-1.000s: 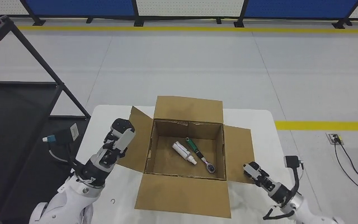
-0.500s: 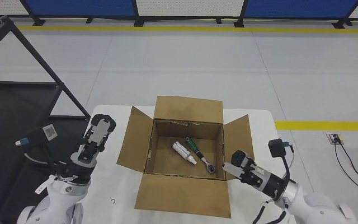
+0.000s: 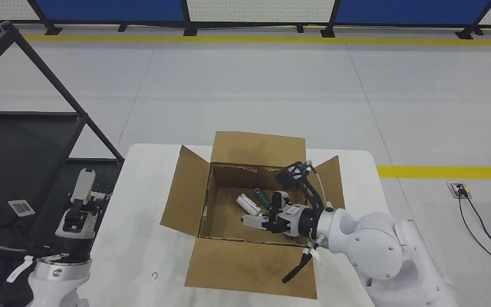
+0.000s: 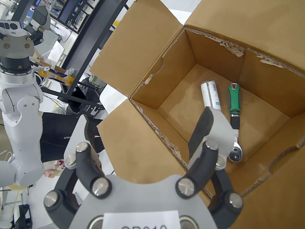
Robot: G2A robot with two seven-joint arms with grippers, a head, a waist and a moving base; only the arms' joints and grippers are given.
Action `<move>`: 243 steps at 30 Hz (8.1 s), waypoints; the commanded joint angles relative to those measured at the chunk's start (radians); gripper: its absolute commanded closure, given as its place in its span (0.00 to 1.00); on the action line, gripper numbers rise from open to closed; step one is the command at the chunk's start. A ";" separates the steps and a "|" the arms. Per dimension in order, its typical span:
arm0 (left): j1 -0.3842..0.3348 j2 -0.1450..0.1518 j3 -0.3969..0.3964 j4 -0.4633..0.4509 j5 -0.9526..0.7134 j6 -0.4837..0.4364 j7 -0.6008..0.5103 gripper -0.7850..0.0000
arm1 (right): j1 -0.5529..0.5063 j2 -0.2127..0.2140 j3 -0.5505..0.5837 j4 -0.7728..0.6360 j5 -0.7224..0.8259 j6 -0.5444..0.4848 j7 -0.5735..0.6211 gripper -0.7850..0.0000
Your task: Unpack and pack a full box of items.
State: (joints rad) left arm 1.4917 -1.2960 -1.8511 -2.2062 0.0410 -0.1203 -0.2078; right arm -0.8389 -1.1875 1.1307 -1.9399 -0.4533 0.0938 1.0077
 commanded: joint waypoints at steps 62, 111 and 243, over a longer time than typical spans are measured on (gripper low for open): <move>0.067 0.008 -0.072 -0.004 -0.053 -0.029 -0.007 0.00 | 0.644 -0.214 -0.539 0.943 -0.168 -0.152 0.224 0.00; 0.067 0.008 -0.072 -0.004 -0.053 -0.029 -0.007 0.00 | 0.660 -0.392 -0.668 1.296 -0.382 -0.178 0.197 0.60; 0.067 0.008 -0.072 -0.004 -0.053 -0.029 -0.007 0.00 | 0.029 -0.086 0.447 0.459 -0.790 0.005 0.392 1.00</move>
State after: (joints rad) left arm 1.5583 -1.2880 -1.9232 -2.2098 -0.0120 -0.1498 -0.2152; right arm -0.8152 -1.2738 1.5816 -1.5030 -1.2502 0.1088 1.4083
